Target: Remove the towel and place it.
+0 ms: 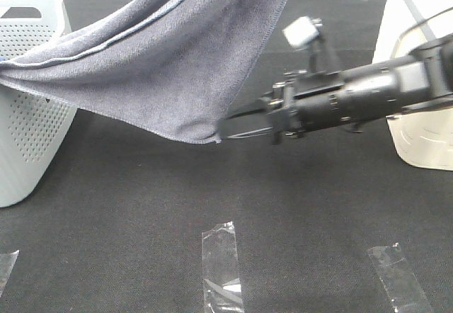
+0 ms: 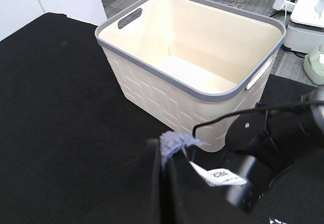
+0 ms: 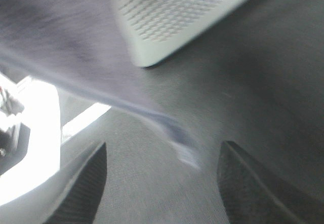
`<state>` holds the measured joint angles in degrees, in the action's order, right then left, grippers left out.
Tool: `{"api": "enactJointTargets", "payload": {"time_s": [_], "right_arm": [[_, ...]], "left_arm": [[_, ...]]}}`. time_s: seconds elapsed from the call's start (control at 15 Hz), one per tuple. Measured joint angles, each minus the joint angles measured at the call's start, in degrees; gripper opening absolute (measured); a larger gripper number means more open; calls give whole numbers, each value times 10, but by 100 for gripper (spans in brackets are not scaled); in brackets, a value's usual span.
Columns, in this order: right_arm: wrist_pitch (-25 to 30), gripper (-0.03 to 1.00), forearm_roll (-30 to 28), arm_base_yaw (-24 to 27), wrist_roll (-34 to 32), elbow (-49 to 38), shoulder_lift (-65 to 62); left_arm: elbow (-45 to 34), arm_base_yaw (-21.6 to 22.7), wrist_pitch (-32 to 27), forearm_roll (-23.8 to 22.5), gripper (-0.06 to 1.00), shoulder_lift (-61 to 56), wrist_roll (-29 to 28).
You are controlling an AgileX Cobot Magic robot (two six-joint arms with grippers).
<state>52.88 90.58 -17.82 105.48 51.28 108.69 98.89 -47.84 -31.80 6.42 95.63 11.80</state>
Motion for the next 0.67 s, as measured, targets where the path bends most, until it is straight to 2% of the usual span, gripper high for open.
{"api": "enactJointTargets", "payload": {"time_s": [0.13,0.27,0.47,0.53,0.6,0.67], "right_arm": [[-50,61,40,-31,14,0,0],[-75,61,63,-34,19,0,0],[-72,57,86,-34,24,0,0],[-49,50,87,-34,33,0,0],[-44,48,87,-34,34,0,0],[-34,41,85,-34,37,0,0]], "left_arm": [[0,0,0,0,0,0,0],[0,0,0,0,0,0,0],[0,0,0,0,0,0,0],[0,0,0,0,0,0,0],[0,0,0,0,0,0,0],[0,0,0,0,0,0,0]]}}
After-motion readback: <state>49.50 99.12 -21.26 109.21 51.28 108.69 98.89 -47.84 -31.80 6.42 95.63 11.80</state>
